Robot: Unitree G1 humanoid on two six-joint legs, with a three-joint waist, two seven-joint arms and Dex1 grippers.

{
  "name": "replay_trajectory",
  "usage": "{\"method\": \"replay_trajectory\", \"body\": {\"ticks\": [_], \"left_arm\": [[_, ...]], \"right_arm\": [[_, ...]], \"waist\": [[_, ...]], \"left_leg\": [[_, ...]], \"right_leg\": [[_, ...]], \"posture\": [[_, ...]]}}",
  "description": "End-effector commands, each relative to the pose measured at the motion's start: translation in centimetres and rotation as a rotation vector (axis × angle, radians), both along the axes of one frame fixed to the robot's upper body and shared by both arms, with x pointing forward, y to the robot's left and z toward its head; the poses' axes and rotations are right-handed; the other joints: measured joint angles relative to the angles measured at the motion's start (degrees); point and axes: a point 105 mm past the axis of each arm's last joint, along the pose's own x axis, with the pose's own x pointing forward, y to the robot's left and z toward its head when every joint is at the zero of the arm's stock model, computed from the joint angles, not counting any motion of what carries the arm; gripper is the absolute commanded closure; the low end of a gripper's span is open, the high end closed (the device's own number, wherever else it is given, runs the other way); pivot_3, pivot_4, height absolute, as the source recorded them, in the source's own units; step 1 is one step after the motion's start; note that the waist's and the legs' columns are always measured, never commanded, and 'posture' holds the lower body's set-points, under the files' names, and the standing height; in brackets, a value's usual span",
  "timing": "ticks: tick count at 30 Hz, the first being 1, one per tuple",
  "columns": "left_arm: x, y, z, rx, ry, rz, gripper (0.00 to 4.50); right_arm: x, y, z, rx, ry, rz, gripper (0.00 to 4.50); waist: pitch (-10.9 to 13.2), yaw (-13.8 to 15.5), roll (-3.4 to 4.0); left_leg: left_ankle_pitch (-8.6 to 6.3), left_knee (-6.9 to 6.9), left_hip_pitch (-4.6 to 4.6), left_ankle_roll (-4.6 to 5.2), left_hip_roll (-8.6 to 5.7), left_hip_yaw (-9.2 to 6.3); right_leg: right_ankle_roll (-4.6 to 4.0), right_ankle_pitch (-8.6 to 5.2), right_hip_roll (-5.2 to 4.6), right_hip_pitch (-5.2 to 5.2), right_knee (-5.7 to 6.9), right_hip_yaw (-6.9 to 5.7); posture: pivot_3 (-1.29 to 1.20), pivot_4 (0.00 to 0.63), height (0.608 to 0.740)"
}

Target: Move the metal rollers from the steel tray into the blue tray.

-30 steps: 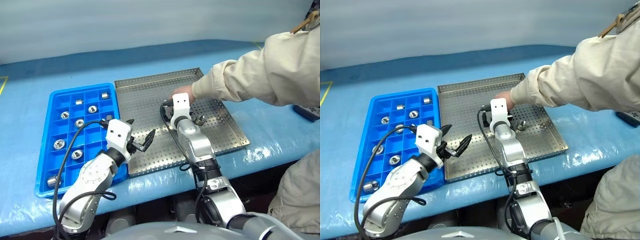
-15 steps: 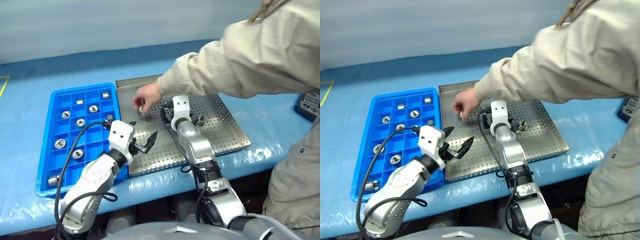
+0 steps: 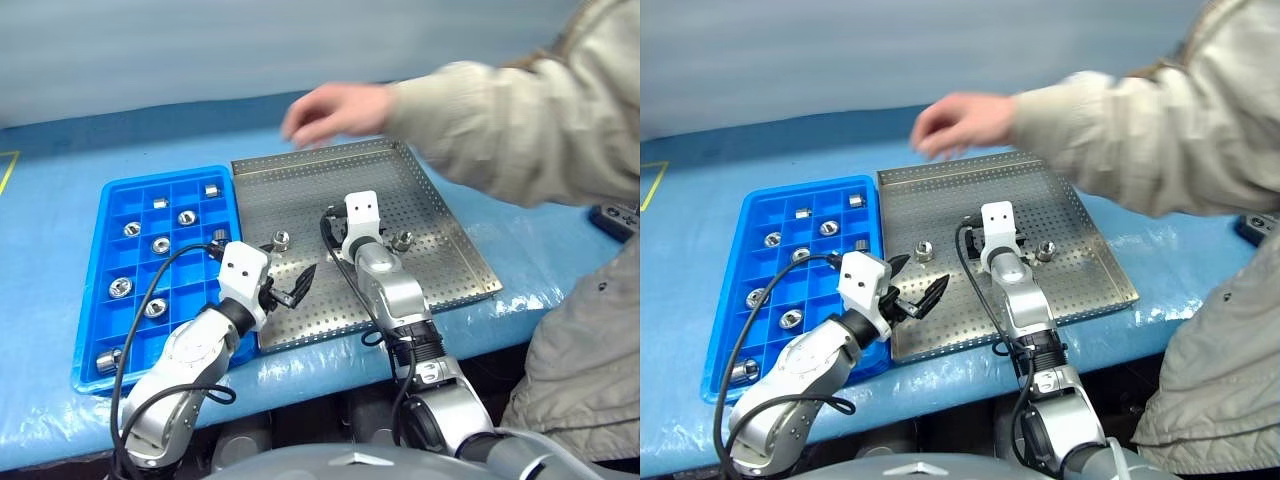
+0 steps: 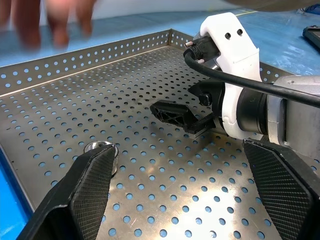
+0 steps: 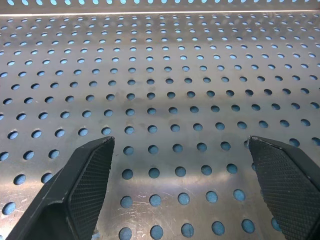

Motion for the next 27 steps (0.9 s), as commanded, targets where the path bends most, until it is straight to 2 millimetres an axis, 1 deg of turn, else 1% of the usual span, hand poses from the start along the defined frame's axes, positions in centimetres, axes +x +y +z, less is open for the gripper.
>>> {"method": "replay_trajectory", "body": {"ticks": [1, 3, 7, 11, 12, 14, 17, 20, 22, 24, 27], "left_arm": [[-0.4, -0.6, 1.7, -0.023, -0.067, -0.027, 0.05], [-0.4, -0.5, 1.7, -0.023, -0.067, -0.025, 0.05], [-0.4, -0.3, 1.8, -0.022, -0.069, -0.01, 0.05], [-0.4, 0.8, 1.8, -0.023, -0.072, 0.06, 0.05], [-0.5, 1.2, 1.7, -0.024, -0.07, 0.087, 0.05], [-0.6, 1.8, 1.6, -0.027, -0.065, 0.121, 0.05], [-0.9, 2.6, 1.5, -0.015, -0.061, 0.158, 0.05], [-1.0, 2.8, 1.5, -0.015, -0.062, 0.17, 0.05], [-1.1, 2.8, 1.5, -0.016, -0.062, 0.172, 0.05], [-1.2, 2.8, 1.4, -0.017, -0.061, 0.173, 0.05], [-1.2, 2.7, 1.4, -0.02, -0.06, 0.173, 0.05]], "right_arm": [[0.1, 0.9, 2.2, 0.02, -0.082, 0.042, 0.0], [0.0, 2.0, 3.2, 0.043, -0.117, 0.095, 0.0], [-0.9, 4.6, 4.9, 0.122, -0.152, 0.231, 0.0], [-2.1, 7.5, 6.2, 0.158, -0.178, 0.383, 0.0], [-2.4, 8.4, 6.3, 0.165, -0.175, 0.424, 0.0], [-2.9, 9.5, 6.2, 0.169, -0.168, 0.474, 0.0], [-3.4, 11.2, 5.6, 0.15, -0.149, 0.538, 0.0], [-3.7, 11.9, 5.0, 0.15, -0.129, 0.566, 0.0], [-3.6, 12.0, 4.2, 0.137, -0.112, 0.564, 0.0], [-3.4, 11.9, 3.3, 0.123, -0.096, 0.551, 0.0], [-2.9, 11.3, 2.6, 0.114, -0.083, 0.523, 0.0]], "waist": [[0.0, -0.01, 0.0], [0.01, -0.02, 0.01], [0.02, -0.11, 0.03], [0.02, -0.01, 0.03], [0.02, 0.05, 0.03], [0.02, 0.18, 0.03], [0.02, 0.78, 0.03], [0.02, 1.6, 0.03], [0.02, 2.05, 0.03], [0.02, 2.23, 0.03], [0.02, 2.25, 0.04]], "left_leg": [[0.0, 0.0, 0.0, 0.0, 0.0, 0.0], [0.0, 0.0, 0.0, 0.0, 0.0, 0.0], [0.0, -0.01, 0.0, 0.0, 0.02, 0.0], [0.0, -0.04, 0.0, 0.0, 0.03, -0.01], [0.0, -0.04, 0.0, 0.0, 0.03, -0.01], [0.0, -0.04, 0.0, 0.0, 0.03, -0.01], [0.0, -0.05, -0.02, 0.0, 0.04, -0.01], [0.0, -0.05, 0.0, -0.01, 0.04, -0.05], [0.0, -0.03, -0.03, -0.01, 0.03, -0.05], [0.0, -0.03, -0.03, -0.01, 0.02, -0.04], [0.0, -0.06, -0.03, -0.01, 0.03, -0.05]], "right_leg": [[0.0, 0.0, 0.0, 0.0, 0.0, 0.0], [0.0, 0.0, 0.0, 0.0, 0.0, 0.0], [0.0, -0.01, 0.02, -0.02, 0.0, 0.0], [0.0, -0.01, 0.03, -0.03, 0.0, -0.01], [0.0, -0.01, 0.02, -0.03, 0.0, -0.01], [-0.01, -0.01, 0.02, -0.03, 0.0, -0.01], [-0.02, -0.02, 0.02, -0.08, 0.01, -0.03], [-0.28, -0.18, 0.01, -0.05, 0.02, -0.08], [-0.28, -0.18, 0.0, -0.05, 0.01, -0.09], [-0.28, -0.18, -0.01, -0.05, -0.01, -0.08], [-0.28, -0.18, -0.01, -0.07, 0.0, -0.09]], "posture": [[0.05, 0.15, 0.74], [0.05, 0.15, 0.74], [0.06, 0.15, 0.74], [0.08, 0.15, 0.74], [0.09, 0.15, 0.74], [0.1, 0.15, 0.74], [0.12, 0.15, 0.74], [0.13, 0.15, 0.74], [0.14, 0.15, 0.74], [0.15, 0.15, 0.74], [0.15, 0.15, 0.74]]}}
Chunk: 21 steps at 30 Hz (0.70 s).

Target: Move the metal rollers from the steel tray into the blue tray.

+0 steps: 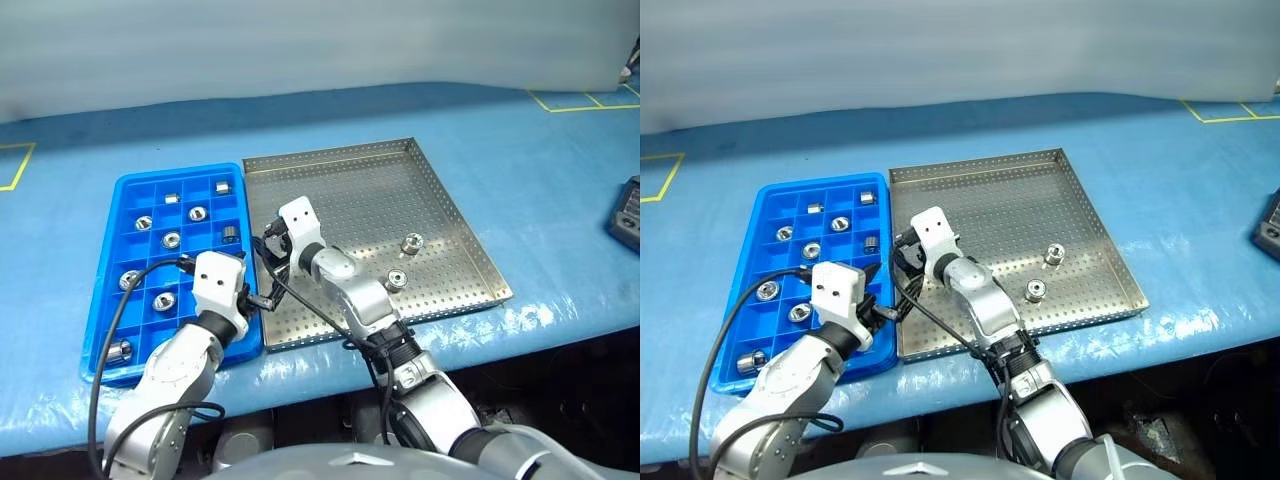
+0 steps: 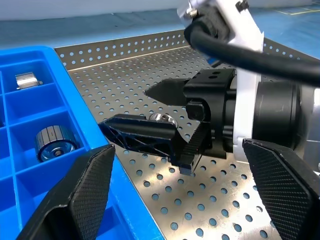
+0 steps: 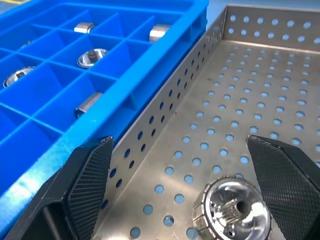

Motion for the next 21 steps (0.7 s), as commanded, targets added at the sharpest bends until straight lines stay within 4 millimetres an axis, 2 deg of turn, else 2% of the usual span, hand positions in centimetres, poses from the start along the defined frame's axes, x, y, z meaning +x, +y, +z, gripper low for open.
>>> {"method": "replay_trajectory", "body": {"ticks": [1, 7, 13, 16, 21], "left_arm": [[-0.3, -0.3, 1.9, -0.013, -0.083, -0.007, 0.05], [-0.2, -0.5, 1.9, -0.013, -0.083, -0.021, 0.05], [-0.2, -0.6, 1.9, -0.014, -0.083, -0.035, 0.05], [-0.1, -0.7, 1.9, -0.014, -0.083, -0.039, 0.0], [-0.1, -0.7, 1.9, -0.017, -0.084, -0.036, 0.0]], "right_arm": [[0.6, 0.4, 1.1, 0.028, -0.034, -0.018, 0.0], [1.2, -1.0, -0.5, 0.01, 0.013, -0.08, 0.0], [0.9, -1.1, -1.5, 0.003, 0.049, -0.085, 0.0], [0.8, -1.0, -1.6, 0.004, 0.054, -0.082, 0.61], [0.8, -0.9, -1.5, 0.008, 0.052, -0.079, 2.24]], "waist": [[0.0, -0.02, 0.0], [0.0, -0.04, 0.0], [0.0, -0.1, 0.0], [0.0, -0.1, 0.0], [0.0, -0.1, 0.0]], "left_leg": [[0.0, -0.01, 0.01, 0.0, 0.0, 0.0], [0.0, 0.0, 0.01, 0.0, 0.01, -0.01], [0.0, -0.02, 0.0, 0.0, 0.01, -0.01], [0.0, -0.02, 0.0, 0.0, 0.01, -0.01], [0.0, -0.01, 0.0, 0.0, 0.01, -0.01]], "right_leg": [[0.0, 0.0, 0.0, 0.0, 0.01, 0.0], [-0.01, -0.01, 0.0, 0.01, 0.02, -0.02], [-0.02, -0.01, 0.0, -0.01, 0.01, -0.02], [-0.02, -0.01, 0.0, 0.0, 0.01, -0.02], [-0.02, -0.01, 0.0, 0.0, 0.02, -0.02]], "posture": [[0.15, 0.15, 0.74], [0.13, 0.15, 0.74], [0.12, 0.15, 0.74], [0.12, 0.15, 0.74], [0.13, 0.15, 0.74]]}}
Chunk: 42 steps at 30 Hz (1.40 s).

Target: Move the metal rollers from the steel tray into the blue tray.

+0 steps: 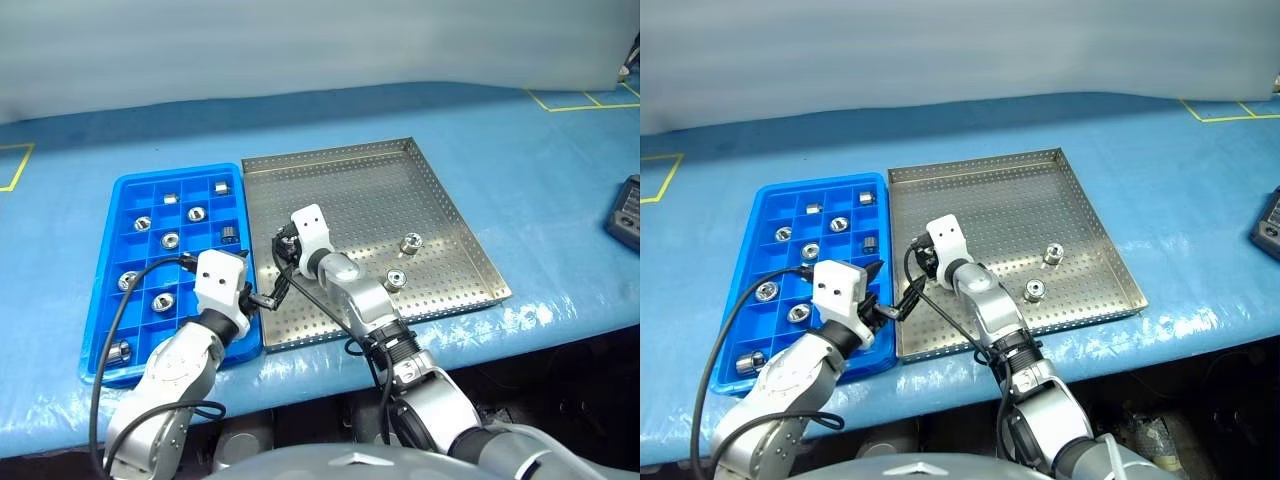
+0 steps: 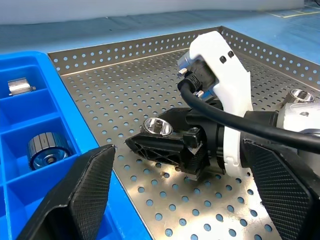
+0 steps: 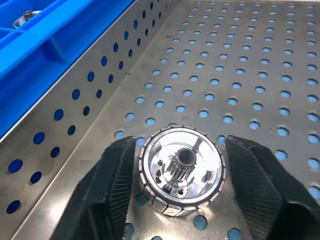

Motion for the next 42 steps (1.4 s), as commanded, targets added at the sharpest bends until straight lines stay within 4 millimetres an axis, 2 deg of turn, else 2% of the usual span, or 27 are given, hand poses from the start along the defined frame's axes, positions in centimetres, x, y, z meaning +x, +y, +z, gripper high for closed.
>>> {"method": "replay_trajectory", "body": {"ticks": [1, 2, 5, 12, 16, 21, 27, 35, 42], "left_arm": [[-0.2, -0.3, 1.6, -0.015, -0.069, -0.006, 0.0], [-0.2, -0.2, 1.6, -0.019, -0.069, 0.002, 0.0], [0.0, 0.4, 1.7, -0.031, -0.079, 0.06, 0.0], [0.1, 3.9, 2.6, 0.006, -0.137, 0.242, 0.0], [-0.7, 5.7, 2.7, 0.026, -0.14, 0.312, 0.0], [-1.8, 7.2, 3.0, 0.031, -0.153, 0.397, 0.0], [-3.5, 8.2, 3.3, 0.043, -0.159, 0.479, 0.0], [-5.1, 8.2, 2.9, 0.035, -0.139, 0.543, 0.0], [-5.8, 8.2, 2.5, 0.033, -0.128, 0.572, 0.0]], "right_arm": [[-0.1, 0.8, 1.1, 0.035, -0.027, 0.015, 2.6], [-0.1, 0.9, 1.2, 0.036, -0.029, 0.015, 2.79], [0.0, 1.0, 2.0, 0.04, -0.059, 0.02, 2.78], [1.0, 1.6, 7.3, 0.069, -0.234, 0.021, 2.78], [0.0, 3.7, 11.2, 0.137, -0.323, 0.134, 2.78], [-2.2, 7.0, 13.6, 0.181, -0.357, 0.315, 2.78], [-4.1, 10.0, 13.2, 0.185, -0.333, 0.45, 2.78], [-5.6, 12.0, 11.9, 0.191, -0.272, 0.556, 2.78], [-6.5, 13.3, 9.7, 0.163, -0.196, 0.611, 2.78]], "waist": [[0.0, 0.0, 0.0], [0.0, 0.02, 0.0], [0.0, 0.04, 0.0], [0.01, 0.13, 0.01], [0.01, 0.32, 0.01], [0.01, 1.1, 0.01], [0.01, 3.29, 0.0], [0.01, 6.33, 0.0], [0.02, 8.68, 0.02]], "left_leg": [[0.0, 0.0, 0.0, 0.0, 0.0, 0.0], [0.0, 0.0, 0.0, 0.0, 0.0, 0.0], [0.0, 0.0, 0.0, 0.0, 0.0, 0.0], [0.01, 0.0, -0.06, -0.02, 0.01, -0.02], [0.01, -0.03, -0.11, -0.01, 0.0, -0.02], [0.01, -0.15, -0.19, -0.02, 0.01, -0.03], [0.01, -0.23, -0.24, -0.03, 0.02, -0.04], [0.02, -0.23, -0.26, -0.04, 0.02, -0.04], [0.02, -0.24, -0.28, -0.04, 0.05, -0.05]], "right_leg": [[0.0, 0.0, 0.0, 0.0, 0.0, 0.0], [0.0, 0.0, 0.0, 0.0, 0.0, 0.0], [0.0, 0.0, -0.01, 0.0, 0.0, 0.0], [0.0, 0.0, 0.01, -0.09, 0.05, -0.02], [0.01, 0.01, -0.01, -0.14, 0.03, -0.02], [0.03, 0.13, -0.02, -0.27, 0.03, -0.05], [-0.25, -0.02, -0.02, -0.38, 0.03, -0.1], [-0.2, -0.13, -0.02, -0.41, 0.04, -0.14], [-0.21, -0.15, 0.02, -0.46, 0.04, -0.16]], "posture": [[0.13, 0.15, 0.74], [0.13, 0.15, 0.74], [0.15, 0.15, 0.74], [0.19, 0.15, 0.74], [0.23, 0.15, 0.74], [0.28, 0.15, 0.74], [0.37, 0.15, 0.74], [0.48, 0.15, 0.74], [0.52, 0.15, 0.74]]}}
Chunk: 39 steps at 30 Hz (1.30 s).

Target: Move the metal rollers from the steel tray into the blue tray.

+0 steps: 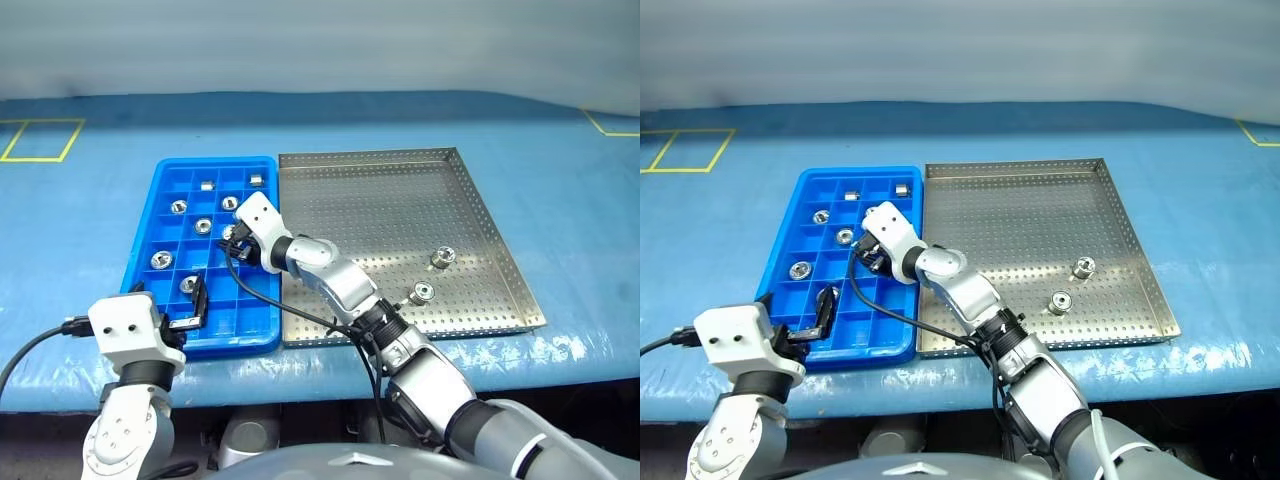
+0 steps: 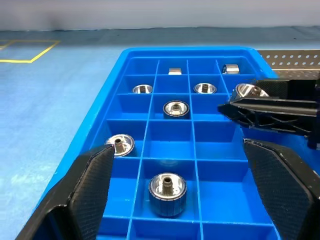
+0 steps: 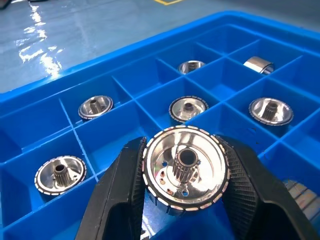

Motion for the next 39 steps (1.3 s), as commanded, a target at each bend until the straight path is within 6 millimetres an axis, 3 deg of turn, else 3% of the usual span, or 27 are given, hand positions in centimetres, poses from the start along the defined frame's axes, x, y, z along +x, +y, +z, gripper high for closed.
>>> {"method": "replay_trajectory", "body": {"ticks": [1, 6, 11, 14, 20, 24, 28, 33, 39], "left_arm": [[-0.4, -0.1, 1.6, 0.013, -0.069, 0.013, 0.0], [-0.5, -0.2, 1.5, 0.008, -0.063, 0.014, 0.0], [-0.3, -0.5, 1.4, 0.001, -0.057, 0.0, 0.0], [0.1, -0.7, 1.4, -0.001, -0.054, -0.026, 0.0], [1.5, -1.3, 1.4, 0.001, -0.063, -0.106, 0.0], [3.1, -2.0, 1.6, 0.002, -0.08, -0.176, 0.0], [4.5, -2.9, 1.6, -0.003, -0.085, -0.251, 0.0], [5.5, -4.2, 1.5, -0.014, -0.08, -0.333, 0.0], [6.2, -5.5, 1.4, -0.016, -0.079, -0.425, 0.0]], "right_arm": [[-3.4, 6.0, 4.4, 0.139, -0.03, 0.163, 2.78], [-3.4, 6.2, 2.4, 0.1, 0.041, 0.174, 2.78], [-3.0, 6.0, 1.4, 0.073, 0.044, 0.149, 1.09], [-2.2, 5.4, 2.2, 0.102, 0.028, 0.101, 0.15], [-0.3, 2.8, 4.9, 0.178, -0.029, -0.006, 0.07], [1.7, -1.1, 6.8, 0.206, -0.093, -0.151, 0.07], [3.9, -6.6, 7.3, 0.172, -0.139, -0.368, 0.07], [5.1, -12.8, 5.9, 0.061, -0.134, -0.61, 0.07], [5.0, -18.0, 3.8, 0.001, -0.068, -0.808, 0.07]], "waist": [[0.0, 0.62, 0.0], [-0.04, 1.82, 0.0], [-0.18, 2.25, 0.15], [-0.25, 2.23, 0.25], [-0.23, 1.58, 0.3], [-0.23, -0.17, 0.3], [-0.24, -2.37, 0.28], [-0.25, -4.86, 0.27], [-0.25, -8.51, 0.29]], "left_leg": [[0.0, 0.0, 0.0, 0.0, 0.0, 0.0], [0.0, 0.0, 0.06, 0.0, 0.0, 0.0], [0.0, 0.0, 0.27, 0.0, 0.0, 0.01], [0.0, 0.0, 0.31, 0.01, 0.0, 0.0], [0.07, 0.04, 0.1, -0.12, -0.02, -0.08], [0.12, 0.02, -0.08, -0.21, -0.01, -0.08], [0.12, 0.0, -0.11, -0.21, -0.02, -0.09], [0.11, 0.05, -0.17, -0.18, -0.09, -0.06], [0.09, 0.06, -0.18, -0.15, -0.06, -0.04]], "right_leg": [[0.0, 0.0, 0.0, 0.0, 0.0, 0.0], [0.0, -0.01, 0.01, 0.07, 0.0, 0.0], [0.01, -0.02, 0.02, 0.25, 0.04, 0.0], [0.01, -0.02, 0.03, 0.27, 0.09, 0.0], [0.02, 0.0, 0.05, 0.16, 0.09, -0.01], [0.02, 0.03, 0.04, -0.03, 0.05, -0.02], [-0.01, 0.04, 0.0, -0.01, 0.0, -0.03], [-0.21, 0.2, -0.09, -0.01, -0.04, -0.03], [0.04, 0.38, -0.08, -0.04, 0.01, -0.01]], "posture": [[0.53, 0.15, 0.74], [0.53, 0.15, 0.74], [0.51, 0.15, 0.74], [0.47, 0.15, 0.74], [0.36, 0.15, 0.74], [0.27, 0.15, 0.74], [0.17, 0.15, 0.74], [0.11, 0.15, 0.74], [0.06, 0.15, 0.74]]}}
